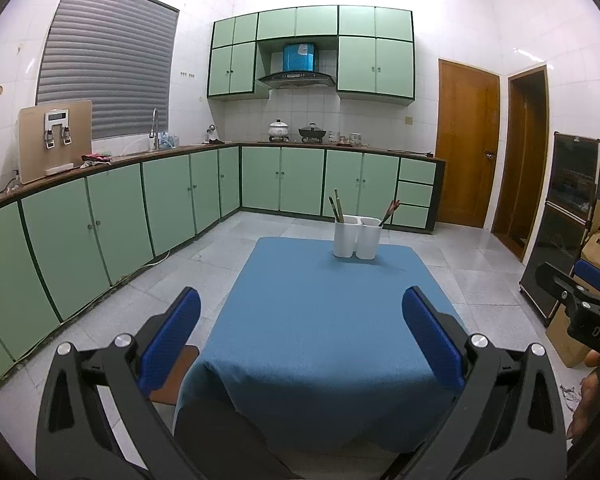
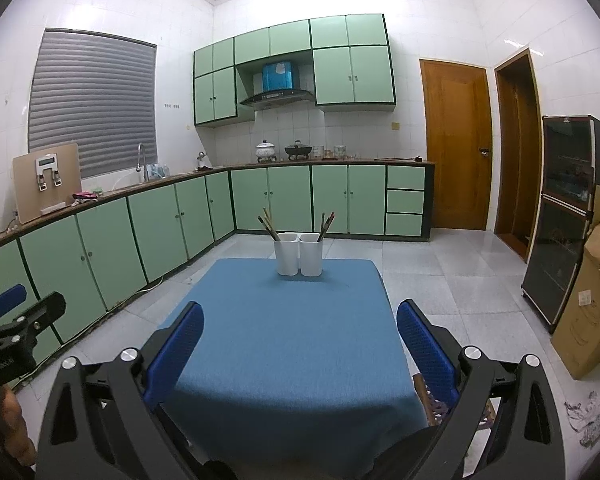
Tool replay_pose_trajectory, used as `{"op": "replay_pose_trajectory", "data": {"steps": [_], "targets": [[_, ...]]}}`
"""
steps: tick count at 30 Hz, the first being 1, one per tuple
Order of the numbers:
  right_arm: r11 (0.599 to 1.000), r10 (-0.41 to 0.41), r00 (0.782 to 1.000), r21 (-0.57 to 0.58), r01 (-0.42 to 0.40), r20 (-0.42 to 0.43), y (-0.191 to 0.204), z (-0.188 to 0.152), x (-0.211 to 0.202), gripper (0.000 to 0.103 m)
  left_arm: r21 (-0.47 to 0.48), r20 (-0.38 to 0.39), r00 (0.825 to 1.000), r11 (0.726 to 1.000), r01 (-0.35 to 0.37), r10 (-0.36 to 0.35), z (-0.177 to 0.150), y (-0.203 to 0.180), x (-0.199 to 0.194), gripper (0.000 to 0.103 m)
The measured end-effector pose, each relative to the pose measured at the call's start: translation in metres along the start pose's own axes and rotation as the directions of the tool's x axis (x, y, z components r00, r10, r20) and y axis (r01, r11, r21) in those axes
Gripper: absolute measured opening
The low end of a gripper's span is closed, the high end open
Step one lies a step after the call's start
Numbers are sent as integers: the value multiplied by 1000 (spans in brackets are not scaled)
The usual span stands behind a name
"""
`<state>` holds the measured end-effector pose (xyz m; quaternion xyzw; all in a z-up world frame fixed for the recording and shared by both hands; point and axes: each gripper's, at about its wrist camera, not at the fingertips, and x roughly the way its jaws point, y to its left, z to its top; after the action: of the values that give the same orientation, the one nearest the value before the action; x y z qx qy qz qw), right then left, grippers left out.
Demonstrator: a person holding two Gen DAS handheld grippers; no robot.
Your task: Organize utensils
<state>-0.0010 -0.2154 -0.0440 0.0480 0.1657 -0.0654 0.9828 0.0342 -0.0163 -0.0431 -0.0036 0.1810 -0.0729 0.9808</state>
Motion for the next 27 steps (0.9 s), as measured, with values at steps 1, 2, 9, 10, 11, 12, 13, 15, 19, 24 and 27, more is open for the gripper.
{"op": "replay_pose_trajectory", "data": {"steps": [1, 2, 9, 10, 11, 12, 13, 15, 19, 24, 27], "targets": [[1000, 0, 1000, 2, 0, 1, 0, 0, 0, 95, 0, 0, 1000, 1000, -1, 1, 0, 0, 0, 98], [1000, 1, 1000, 2, -1, 1, 0, 0, 0, 95, -1, 0, 1000, 1000, -2, 2, 0, 0, 0, 98], [1000, 1, 1000, 2, -1, 5, 0, -1, -2, 95, -4, 0, 1000, 1000, 0, 0, 2, 2, 1, 98], [1000, 2, 1000, 1, -2, 5, -1, 0, -2, 95, -3, 0, 1000, 1000, -2, 2, 2, 2, 1, 98], [1000, 2, 1000, 2, -2, 5, -1, 0, -2, 95, -3, 0, 1000, 1000, 0, 0, 2, 2, 1, 98], [1000, 2, 1000, 3, -2, 6, -1, 0, -2, 95, -4, -1, 1000, 1000, 1, -1, 1, 2, 1, 98], [1000, 3, 1000, 4, -3, 4, -1, 0, -1, 95, -3, 0, 1000, 1000, -1, 1, 1, 2, 1, 98], [1000, 1, 1000, 0, -1, 3, 0, 0, -2, 95, -4, 1, 1000, 1000, -1, 1, 1, 2, 1, 98], [1000, 1, 1000, 0, -1, 5, 0, 2, -2, 95, -4, 1, 1000, 1000, -2, 2, 1, 4, 1, 98], [1000, 4, 1000, 2, -4, 3, 0, 2, -2, 95, -5, 2, 1000, 1000, -2, 2, 1, 4, 1, 98], [1000, 4, 1000, 1, -4, 4, 1, 3, -2, 95, -3, 2, 1000, 1000, -4, 4, 1, 4, 1, 98]]}}
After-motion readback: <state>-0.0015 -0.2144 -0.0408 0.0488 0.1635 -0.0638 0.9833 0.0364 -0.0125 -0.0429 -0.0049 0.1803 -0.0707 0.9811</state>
